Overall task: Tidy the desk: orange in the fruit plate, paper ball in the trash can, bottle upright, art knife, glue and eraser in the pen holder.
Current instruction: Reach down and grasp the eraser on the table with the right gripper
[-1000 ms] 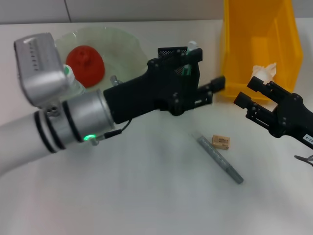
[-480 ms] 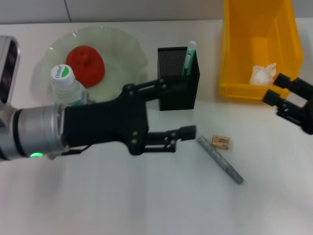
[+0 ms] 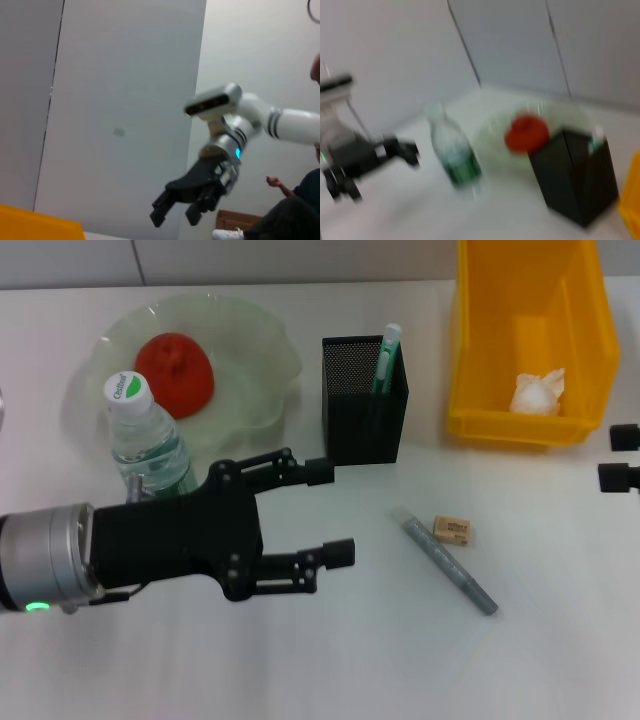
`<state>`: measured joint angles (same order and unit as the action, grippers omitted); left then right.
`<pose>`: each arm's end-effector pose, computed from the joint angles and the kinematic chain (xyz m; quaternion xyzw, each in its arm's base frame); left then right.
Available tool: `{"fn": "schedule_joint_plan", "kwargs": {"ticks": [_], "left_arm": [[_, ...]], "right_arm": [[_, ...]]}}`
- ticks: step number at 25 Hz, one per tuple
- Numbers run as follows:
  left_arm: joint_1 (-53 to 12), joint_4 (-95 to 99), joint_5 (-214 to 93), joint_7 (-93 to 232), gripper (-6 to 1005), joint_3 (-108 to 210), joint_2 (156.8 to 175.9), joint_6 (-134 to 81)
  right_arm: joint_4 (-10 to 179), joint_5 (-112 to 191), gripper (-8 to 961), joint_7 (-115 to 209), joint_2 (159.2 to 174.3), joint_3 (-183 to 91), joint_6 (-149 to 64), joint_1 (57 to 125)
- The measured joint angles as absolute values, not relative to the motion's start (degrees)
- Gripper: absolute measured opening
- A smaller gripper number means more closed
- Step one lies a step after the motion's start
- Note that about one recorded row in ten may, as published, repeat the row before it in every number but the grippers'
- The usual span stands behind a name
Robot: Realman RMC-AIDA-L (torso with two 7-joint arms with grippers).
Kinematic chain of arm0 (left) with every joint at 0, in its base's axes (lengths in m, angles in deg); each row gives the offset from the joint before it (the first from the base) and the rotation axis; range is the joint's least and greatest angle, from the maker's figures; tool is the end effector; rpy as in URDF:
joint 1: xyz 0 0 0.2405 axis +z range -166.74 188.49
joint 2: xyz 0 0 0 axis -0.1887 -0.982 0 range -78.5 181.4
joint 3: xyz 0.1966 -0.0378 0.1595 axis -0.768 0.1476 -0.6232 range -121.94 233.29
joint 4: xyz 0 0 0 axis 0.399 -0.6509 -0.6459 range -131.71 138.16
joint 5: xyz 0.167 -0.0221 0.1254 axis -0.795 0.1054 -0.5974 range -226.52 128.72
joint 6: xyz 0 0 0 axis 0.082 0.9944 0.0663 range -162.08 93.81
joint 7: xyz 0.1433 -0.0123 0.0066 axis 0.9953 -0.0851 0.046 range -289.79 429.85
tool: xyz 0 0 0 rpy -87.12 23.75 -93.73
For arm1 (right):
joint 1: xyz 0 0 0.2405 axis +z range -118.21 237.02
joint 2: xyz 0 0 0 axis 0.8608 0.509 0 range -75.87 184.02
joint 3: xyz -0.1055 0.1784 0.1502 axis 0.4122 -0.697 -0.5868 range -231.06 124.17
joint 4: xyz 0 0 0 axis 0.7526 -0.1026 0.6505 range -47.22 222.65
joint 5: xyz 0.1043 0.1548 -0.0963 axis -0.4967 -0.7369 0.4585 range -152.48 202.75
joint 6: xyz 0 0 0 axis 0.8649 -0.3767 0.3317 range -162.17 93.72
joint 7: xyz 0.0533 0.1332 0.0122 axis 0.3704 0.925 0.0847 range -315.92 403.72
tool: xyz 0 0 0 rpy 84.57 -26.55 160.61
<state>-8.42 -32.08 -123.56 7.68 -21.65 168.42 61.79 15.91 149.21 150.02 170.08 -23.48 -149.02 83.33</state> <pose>-0.2303 0.2613 -0.0298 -0.9169 -0.0865 -0.3877 0.0379 0.2634 0.2847 0.1215 -0.9374 0.2902 0.1480 0.1232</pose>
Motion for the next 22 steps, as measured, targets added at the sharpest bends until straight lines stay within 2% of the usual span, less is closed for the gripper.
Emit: {"fn": "schedule_joint_plan", "kwargs": {"ticks": [1,2,3,4,10,11,12,13,14,15,17,22], "left_arm": [[-8.4,-32.1,-123.6,7.7,806,-21.6,168.42,61.8],[-8.4,-31.6,-124.2,8.2,806,-21.5,168.47,61.8],[-8.4,-31.6,-124.2,8.2,806,-21.5,168.47,61.8],[-8.3,-31.2,-124.7,8.3,806,-21.4,168.34,61.8],[-8.0,-30.2,-126.3,7.7,805,-21.1,167.29,62.9],[-7.8,-30.1,-126.3,7.8,805,-21.1,167.26,63.0],[-7.4,-30.0,-126.6,8.1,805,-21.1,167.23,63.1],[-7.4,-30.0,-126.6,8.1,805,-21.1,167.23,63.1],[-7.0,-29.7,-127.7,8.3,805,-20.9,167.23,63.0],[-7.0,-29.7,-127.7,8.3,806,-20.9,167.23,63.0],[-6.7,-29.2,-128.9,8.3,806,-19.7,167.09,62.9],[-6.3,-28.8,-129.1,8.3,803,-18.9,166.54,63.0]], "right_arm": [[15.9,149.2,683,150.0,170.08,-23.5,-149.0,83.3],[14.3,155.5,683,152.3,168.88,-22.5,-150.3,87.1],[14.3,155.5,682,152.3,168.88,-22.5,-150.3,87.1],[14.2,160.2,682,152.9,167.96,-20.8,-150.6,90.2],[14.7,167.6,682,153.1,167.66,-12.4,-148.1,95.7],[14.8,168.5,682,153.1,167.85,-9.9,-147.0,96.3],[15.0,170.6,682,153.2,168.70,-4.1,-143.8,97.2],[15.0,170.6,682,153.2,168.70,-4.1,-143.8,97.2],[15.5,173.0,682,153.3,170.10,0.1,-140.3,97.8],[15.5,173.0,682,153.3,170.10,0.1,-140.3,97.8],[17.4,176.4,682,153.0,172.08,4.0,-135.2,98.9],[23.0,178.3,682,153.3,172.84,8.1,-130.6,101.8]]}}
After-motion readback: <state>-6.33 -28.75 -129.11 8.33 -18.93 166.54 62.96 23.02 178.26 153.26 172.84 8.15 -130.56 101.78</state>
